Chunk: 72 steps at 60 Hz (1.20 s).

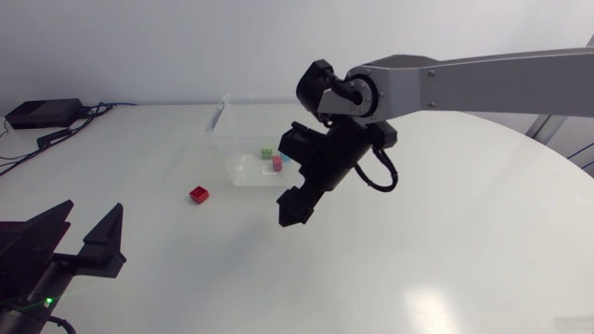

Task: Place the duplo bricks in the container

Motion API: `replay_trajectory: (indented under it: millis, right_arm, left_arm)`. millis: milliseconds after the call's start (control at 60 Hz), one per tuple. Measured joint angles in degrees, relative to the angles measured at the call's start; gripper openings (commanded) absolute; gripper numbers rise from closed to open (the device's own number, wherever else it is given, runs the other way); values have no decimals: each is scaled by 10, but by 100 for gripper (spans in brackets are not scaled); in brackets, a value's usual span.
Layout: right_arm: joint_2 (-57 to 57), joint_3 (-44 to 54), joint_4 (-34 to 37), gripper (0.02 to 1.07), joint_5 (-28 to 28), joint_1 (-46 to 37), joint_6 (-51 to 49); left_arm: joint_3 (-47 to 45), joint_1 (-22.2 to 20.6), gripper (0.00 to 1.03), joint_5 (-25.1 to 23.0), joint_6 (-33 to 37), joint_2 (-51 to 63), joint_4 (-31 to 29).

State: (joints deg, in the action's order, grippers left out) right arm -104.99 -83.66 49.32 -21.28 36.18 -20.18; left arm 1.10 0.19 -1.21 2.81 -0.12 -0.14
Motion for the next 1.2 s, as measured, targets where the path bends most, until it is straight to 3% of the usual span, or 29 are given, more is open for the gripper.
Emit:
replay_trajectory:
  millis: [667, 1200]
  right_arm:
    - [-87, -91, 9, 103, 0, 32, -9]
    - [-188, -239, 66, 103, -19, 47, -9]
  left_arm:
    - [0, 0, 99, 0, 0, 0, 0]
    - [0, 0, 99, 0, 0, 0, 0]
